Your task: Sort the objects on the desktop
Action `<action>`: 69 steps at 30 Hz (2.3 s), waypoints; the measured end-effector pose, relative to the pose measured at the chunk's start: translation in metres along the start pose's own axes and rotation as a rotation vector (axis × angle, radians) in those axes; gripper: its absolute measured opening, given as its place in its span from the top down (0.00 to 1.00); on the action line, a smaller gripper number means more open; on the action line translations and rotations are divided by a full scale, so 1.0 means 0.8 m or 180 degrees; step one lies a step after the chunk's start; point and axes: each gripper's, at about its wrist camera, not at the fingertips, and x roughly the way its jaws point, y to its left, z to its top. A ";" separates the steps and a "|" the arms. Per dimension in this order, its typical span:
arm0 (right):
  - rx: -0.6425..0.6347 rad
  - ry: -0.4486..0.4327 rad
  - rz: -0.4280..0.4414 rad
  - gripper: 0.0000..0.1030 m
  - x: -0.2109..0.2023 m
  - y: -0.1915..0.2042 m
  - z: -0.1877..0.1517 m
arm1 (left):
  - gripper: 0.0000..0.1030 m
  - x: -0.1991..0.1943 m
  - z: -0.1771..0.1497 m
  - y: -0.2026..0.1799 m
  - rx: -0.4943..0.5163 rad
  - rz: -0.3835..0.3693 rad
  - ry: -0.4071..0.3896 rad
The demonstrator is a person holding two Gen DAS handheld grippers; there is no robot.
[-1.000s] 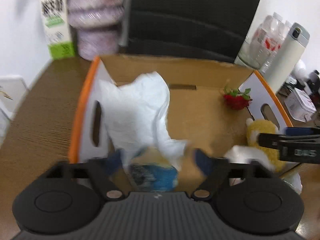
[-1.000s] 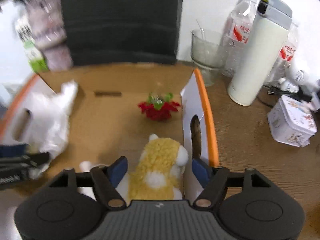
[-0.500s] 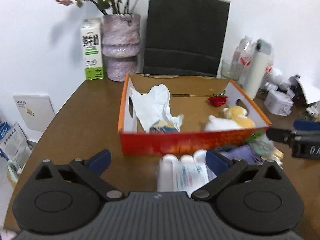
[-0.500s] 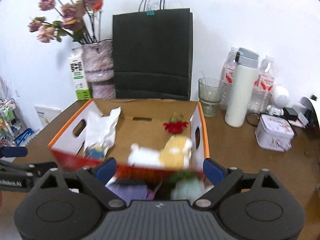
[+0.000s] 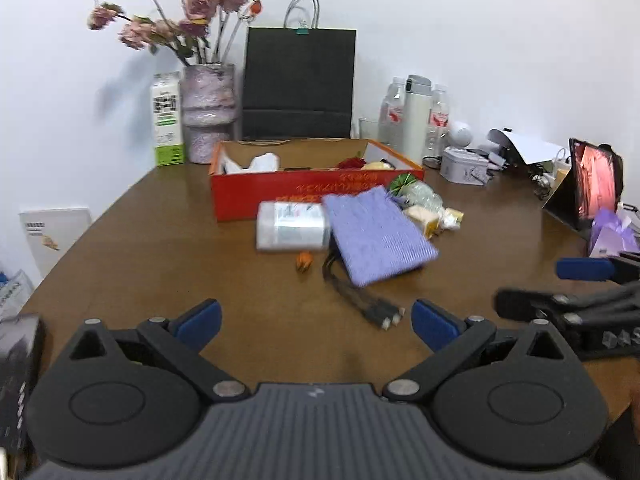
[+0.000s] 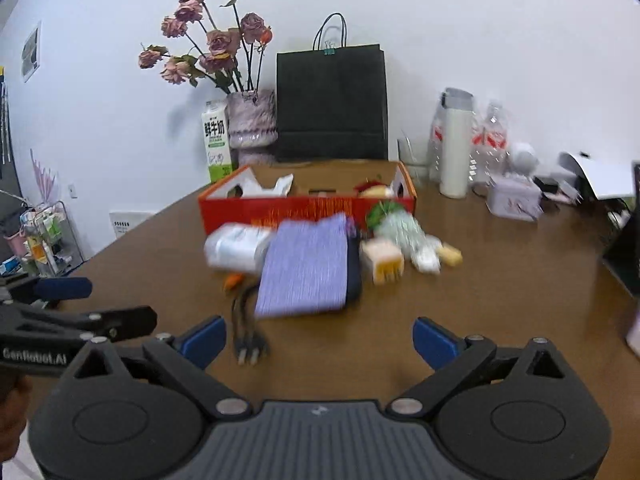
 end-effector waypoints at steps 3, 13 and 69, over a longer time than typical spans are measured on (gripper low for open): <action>-0.0064 0.0026 0.0012 0.02 -0.024 0.008 -0.032 | 0.00 -0.008 -0.023 -0.010 0.0041 -0.0024 0.0035; -0.0228 -0.0050 -0.0070 0.02 -0.018 0.027 -0.050 | 0.00 0.016 -0.028 0.013 -0.0177 0.0060 0.0159; 0.0008 0.0084 0.0000 0.99 0.215 -0.023 0.093 | 0.16 0.076 0.017 0.070 -0.0172 -0.0203 0.0420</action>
